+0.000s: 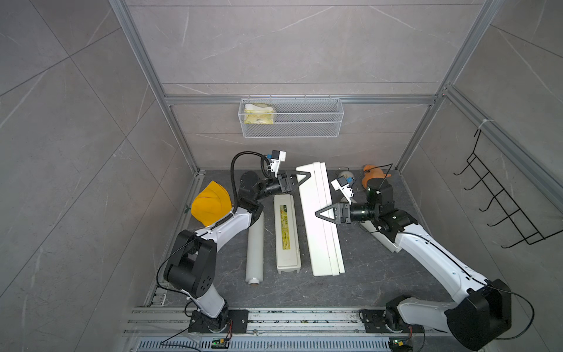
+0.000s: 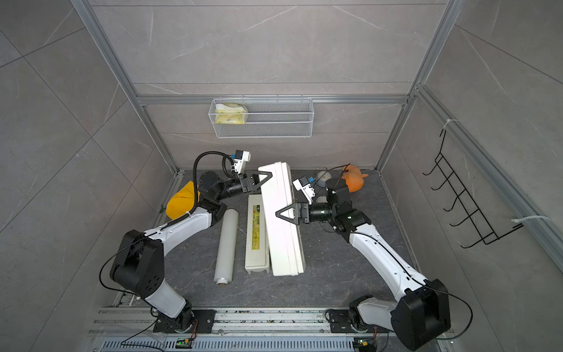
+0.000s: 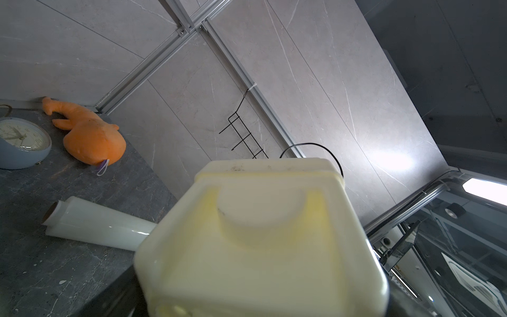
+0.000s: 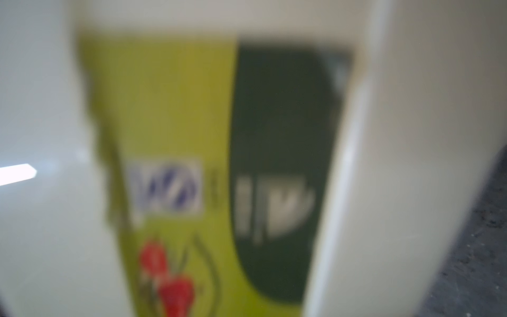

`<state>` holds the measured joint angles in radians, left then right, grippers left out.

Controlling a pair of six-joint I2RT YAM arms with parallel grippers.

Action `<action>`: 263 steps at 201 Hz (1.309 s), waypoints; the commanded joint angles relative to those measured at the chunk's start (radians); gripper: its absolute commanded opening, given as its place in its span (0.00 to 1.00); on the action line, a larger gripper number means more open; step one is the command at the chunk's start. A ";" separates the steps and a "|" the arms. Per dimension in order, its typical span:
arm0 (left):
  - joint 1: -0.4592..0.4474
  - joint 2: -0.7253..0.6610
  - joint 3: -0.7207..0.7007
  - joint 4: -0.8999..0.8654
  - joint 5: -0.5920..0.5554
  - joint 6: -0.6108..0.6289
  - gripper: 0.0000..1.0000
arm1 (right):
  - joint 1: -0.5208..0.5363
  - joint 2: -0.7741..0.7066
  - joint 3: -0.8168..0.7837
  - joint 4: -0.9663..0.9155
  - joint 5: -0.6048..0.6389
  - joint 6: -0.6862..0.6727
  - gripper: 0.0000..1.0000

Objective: Put plastic wrap rolls into dispensers
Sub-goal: Open the lid of the plastic wrap cutting box.

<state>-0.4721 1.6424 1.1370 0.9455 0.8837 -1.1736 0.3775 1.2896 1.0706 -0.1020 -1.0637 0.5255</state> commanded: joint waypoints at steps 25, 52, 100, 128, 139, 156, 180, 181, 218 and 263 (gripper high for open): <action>-0.027 -0.007 -0.045 0.054 -0.012 0.005 0.71 | 0.008 0.099 0.136 0.217 -0.059 0.077 0.98; -0.025 -0.020 -0.065 0.040 -0.027 0.026 0.71 | 0.007 0.097 0.133 0.275 -0.080 0.114 0.89; 0.018 -0.050 -0.116 0.073 -0.069 0.028 0.73 | -0.027 0.046 0.075 0.317 -0.097 0.140 0.80; 0.045 -0.063 -0.148 0.099 -0.088 0.012 0.73 | -0.051 0.028 0.060 0.321 -0.081 0.152 0.78; 0.052 -0.072 -0.159 0.099 -0.094 0.014 0.73 | -0.062 0.027 0.052 0.328 -0.079 0.163 0.78; 0.062 -0.082 -0.174 0.100 -0.105 0.015 0.73 | -0.081 0.028 0.042 0.340 -0.065 0.189 0.77; 0.076 -0.094 -0.204 0.111 -0.129 0.014 0.73 | -0.100 0.012 0.024 0.347 -0.025 0.208 0.77; 0.076 -0.095 -0.205 0.111 -0.130 0.015 0.73 | -0.101 0.011 0.023 0.348 -0.024 0.209 0.77; 0.081 -0.089 -0.199 0.146 -0.129 0.004 0.74 | -0.103 0.030 -0.009 0.477 -0.052 0.321 0.74; 0.081 -0.042 -0.161 0.213 -0.089 -0.049 0.74 | -0.101 0.036 -0.047 0.614 -0.079 0.419 0.72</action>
<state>-0.4603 1.5730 0.9512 1.1084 0.8280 -1.2278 0.3248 1.3777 1.0176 0.3378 -1.1572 0.8528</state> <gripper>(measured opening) 0.887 0.843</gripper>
